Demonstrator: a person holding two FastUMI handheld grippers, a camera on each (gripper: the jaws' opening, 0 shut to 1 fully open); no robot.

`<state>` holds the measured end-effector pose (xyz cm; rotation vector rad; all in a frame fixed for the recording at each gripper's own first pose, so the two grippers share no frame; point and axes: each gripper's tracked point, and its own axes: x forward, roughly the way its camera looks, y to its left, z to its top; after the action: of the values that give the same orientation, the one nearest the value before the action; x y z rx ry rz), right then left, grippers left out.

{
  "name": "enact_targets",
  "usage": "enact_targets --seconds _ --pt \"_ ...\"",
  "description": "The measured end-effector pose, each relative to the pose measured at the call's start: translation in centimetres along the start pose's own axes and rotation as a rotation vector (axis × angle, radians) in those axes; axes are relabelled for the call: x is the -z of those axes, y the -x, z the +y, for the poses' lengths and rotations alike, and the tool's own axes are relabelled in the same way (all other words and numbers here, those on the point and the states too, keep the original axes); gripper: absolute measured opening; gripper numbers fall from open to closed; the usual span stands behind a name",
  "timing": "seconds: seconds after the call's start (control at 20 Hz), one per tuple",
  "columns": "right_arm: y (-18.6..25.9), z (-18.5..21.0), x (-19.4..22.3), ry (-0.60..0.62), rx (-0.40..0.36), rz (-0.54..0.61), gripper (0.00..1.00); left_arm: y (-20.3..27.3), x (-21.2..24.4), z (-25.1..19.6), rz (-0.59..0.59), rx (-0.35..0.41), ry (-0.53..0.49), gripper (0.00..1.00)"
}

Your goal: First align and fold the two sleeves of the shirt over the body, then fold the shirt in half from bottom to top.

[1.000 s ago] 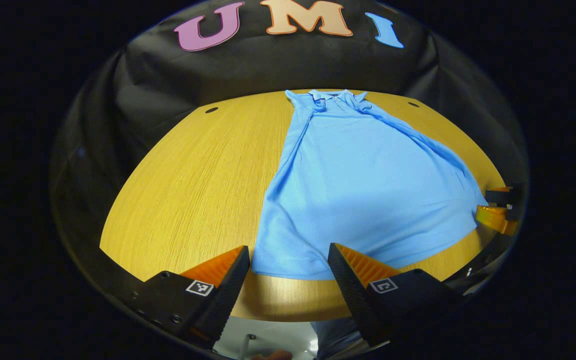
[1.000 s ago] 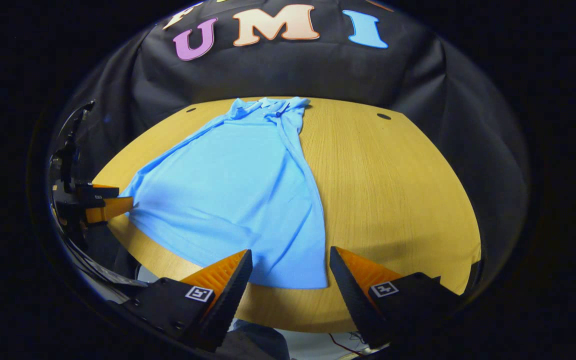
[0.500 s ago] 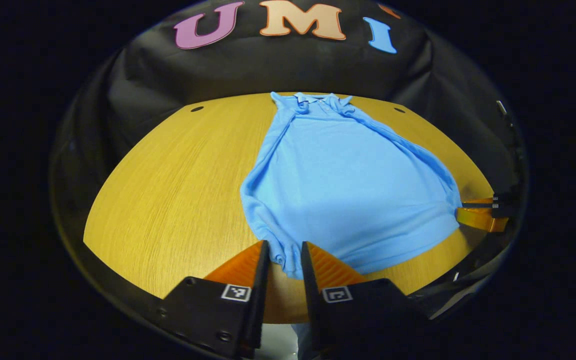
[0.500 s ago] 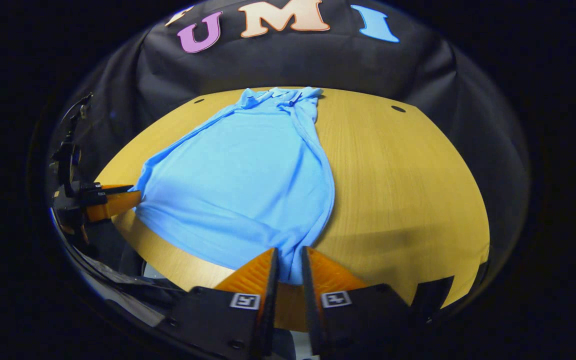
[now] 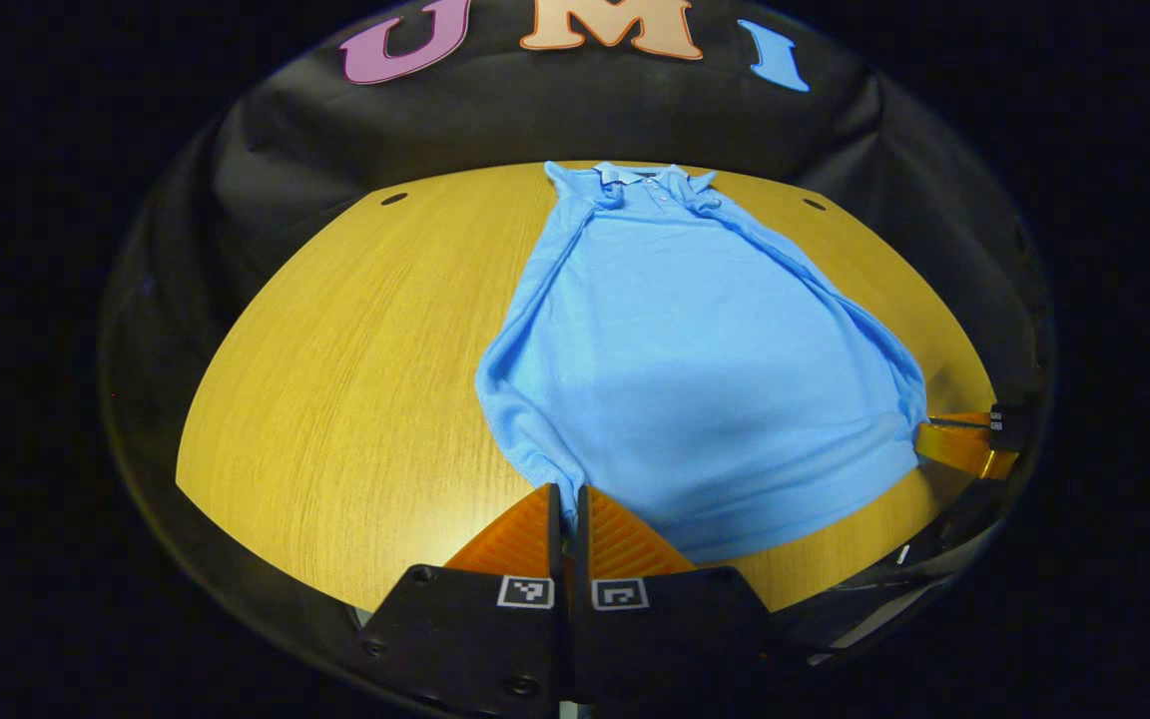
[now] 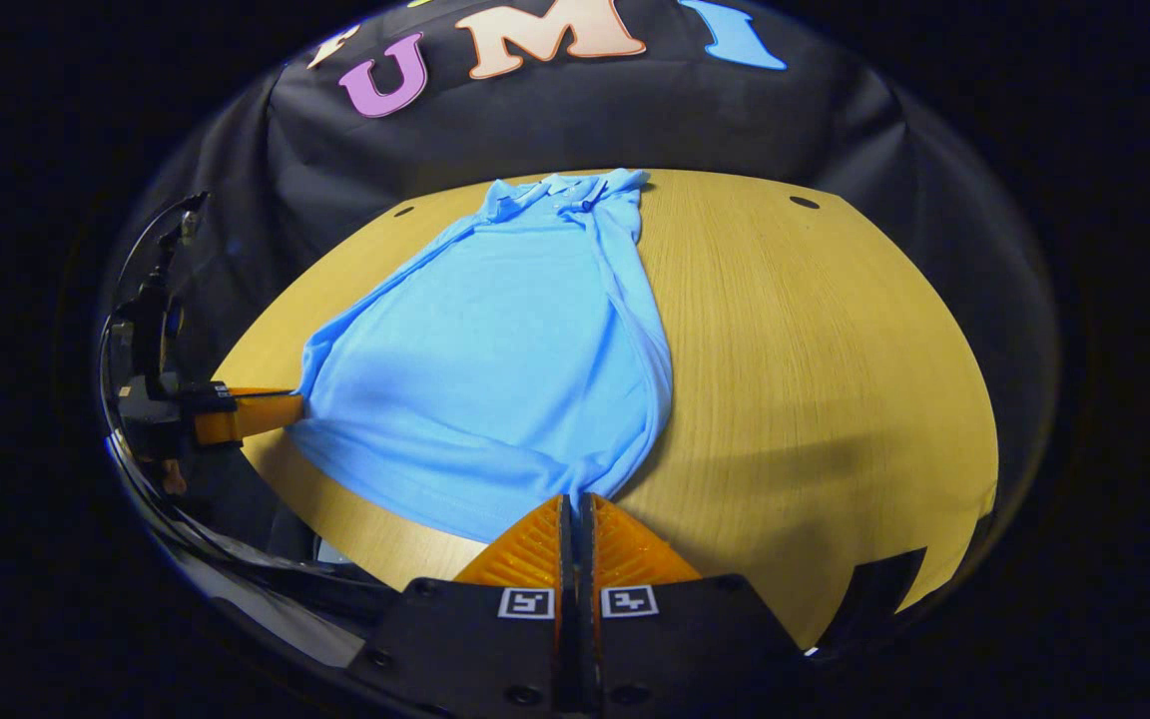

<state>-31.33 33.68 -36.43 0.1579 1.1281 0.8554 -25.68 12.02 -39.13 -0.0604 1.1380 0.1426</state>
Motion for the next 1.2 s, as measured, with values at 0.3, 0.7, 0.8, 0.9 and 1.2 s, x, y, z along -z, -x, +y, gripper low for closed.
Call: enact_targets --seconds 0.3,0.7,0.8,0.9,1.2 --pt "0.1 1.0 -5.3 -0.054 -0.055 -0.066 0.03 1.2 -5.0 0.8 -0.056 0.026 0.021 0.0" --pt "-1.7 1.3 -15.6 -0.145 -0.069 -0.219 0.03 0.0 -13.9 2.0 -0.15 0.054 0.022 0.0" --pt "-2.6 1.0 -18.2 -0.153 -0.058 -0.253 0.03 -0.9 -16.2 2.5 -0.169 0.062 0.036 0.0" --pt "-3.5 0.6 -20.7 -0.148 -0.05 -0.286 0.02 -2.0 -18.8 2.6 -0.193 0.078 0.048 0.0" --pt "-6.0 -1.4 -26.9 -0.124 -0.002 -0.356 0.02 -4.8 -26.7 2.5 -0.257 0.108 0.023 0.0"
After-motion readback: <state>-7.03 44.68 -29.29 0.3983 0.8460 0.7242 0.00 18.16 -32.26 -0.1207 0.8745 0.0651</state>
